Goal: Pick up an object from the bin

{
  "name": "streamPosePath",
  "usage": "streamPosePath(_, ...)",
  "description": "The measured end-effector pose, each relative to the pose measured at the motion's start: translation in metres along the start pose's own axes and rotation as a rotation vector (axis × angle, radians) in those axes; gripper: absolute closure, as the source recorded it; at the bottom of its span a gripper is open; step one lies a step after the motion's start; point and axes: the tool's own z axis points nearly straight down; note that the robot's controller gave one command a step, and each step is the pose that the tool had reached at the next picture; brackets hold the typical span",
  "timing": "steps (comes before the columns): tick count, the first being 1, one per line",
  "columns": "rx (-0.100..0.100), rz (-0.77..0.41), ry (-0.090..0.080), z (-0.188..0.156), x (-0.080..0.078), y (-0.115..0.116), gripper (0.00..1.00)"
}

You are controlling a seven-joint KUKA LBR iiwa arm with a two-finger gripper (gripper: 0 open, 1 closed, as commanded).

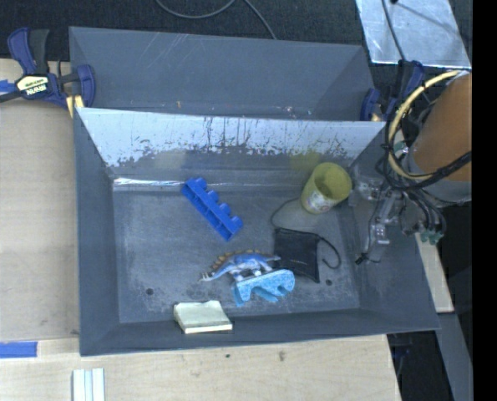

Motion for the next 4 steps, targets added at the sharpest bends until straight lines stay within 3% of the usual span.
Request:
streamPosePath(1,-0.003,0.015,0.003,0.029,-0.002,0.021,0.00)
streamPosePath(2,-0.001,-0.137,0.001,0.053,0.000,0.037,0.00)
streamPosePath(3,-0.002,0.110,0.001,0.077,0.000,0.055,0.00)
streamPosePath(4,-0.002,0.085,-0.003,0.095,-0.016,0.059,0.00)
